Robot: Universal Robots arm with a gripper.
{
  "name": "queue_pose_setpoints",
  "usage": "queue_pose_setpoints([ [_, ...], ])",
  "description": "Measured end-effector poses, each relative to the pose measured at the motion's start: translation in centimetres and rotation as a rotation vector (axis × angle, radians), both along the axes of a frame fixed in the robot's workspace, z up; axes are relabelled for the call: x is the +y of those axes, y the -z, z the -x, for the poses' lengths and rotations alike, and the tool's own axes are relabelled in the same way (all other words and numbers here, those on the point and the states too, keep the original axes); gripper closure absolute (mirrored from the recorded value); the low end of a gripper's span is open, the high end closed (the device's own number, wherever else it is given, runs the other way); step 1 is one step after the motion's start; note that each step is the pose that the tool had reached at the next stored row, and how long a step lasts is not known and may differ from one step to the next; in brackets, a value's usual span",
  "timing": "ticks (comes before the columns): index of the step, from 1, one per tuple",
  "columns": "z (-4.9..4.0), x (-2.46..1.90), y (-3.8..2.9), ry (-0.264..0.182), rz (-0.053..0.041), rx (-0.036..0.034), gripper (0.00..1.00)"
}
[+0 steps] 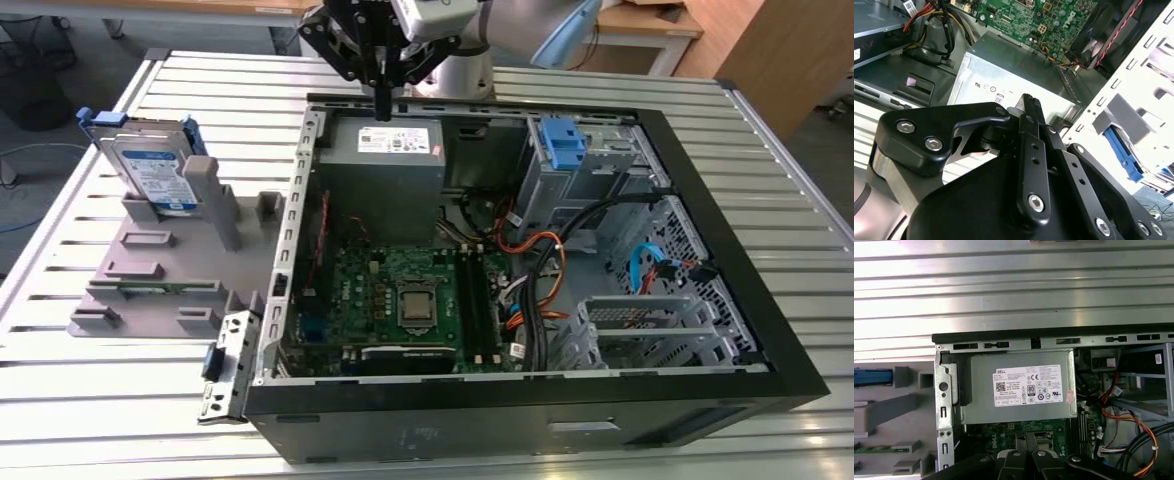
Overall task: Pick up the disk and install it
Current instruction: 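Reach for the disk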
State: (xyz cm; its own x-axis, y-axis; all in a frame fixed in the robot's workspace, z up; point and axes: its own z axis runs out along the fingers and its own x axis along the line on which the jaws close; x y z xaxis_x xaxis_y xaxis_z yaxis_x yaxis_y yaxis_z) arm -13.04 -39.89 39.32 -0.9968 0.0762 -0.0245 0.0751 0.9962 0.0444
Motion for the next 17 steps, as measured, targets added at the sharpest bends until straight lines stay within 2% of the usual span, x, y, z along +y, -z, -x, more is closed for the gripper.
queue_pose_setpoints([
  [17,0.28,0.00,0.00,0.000,0.0000,0.0000,0.89],
])
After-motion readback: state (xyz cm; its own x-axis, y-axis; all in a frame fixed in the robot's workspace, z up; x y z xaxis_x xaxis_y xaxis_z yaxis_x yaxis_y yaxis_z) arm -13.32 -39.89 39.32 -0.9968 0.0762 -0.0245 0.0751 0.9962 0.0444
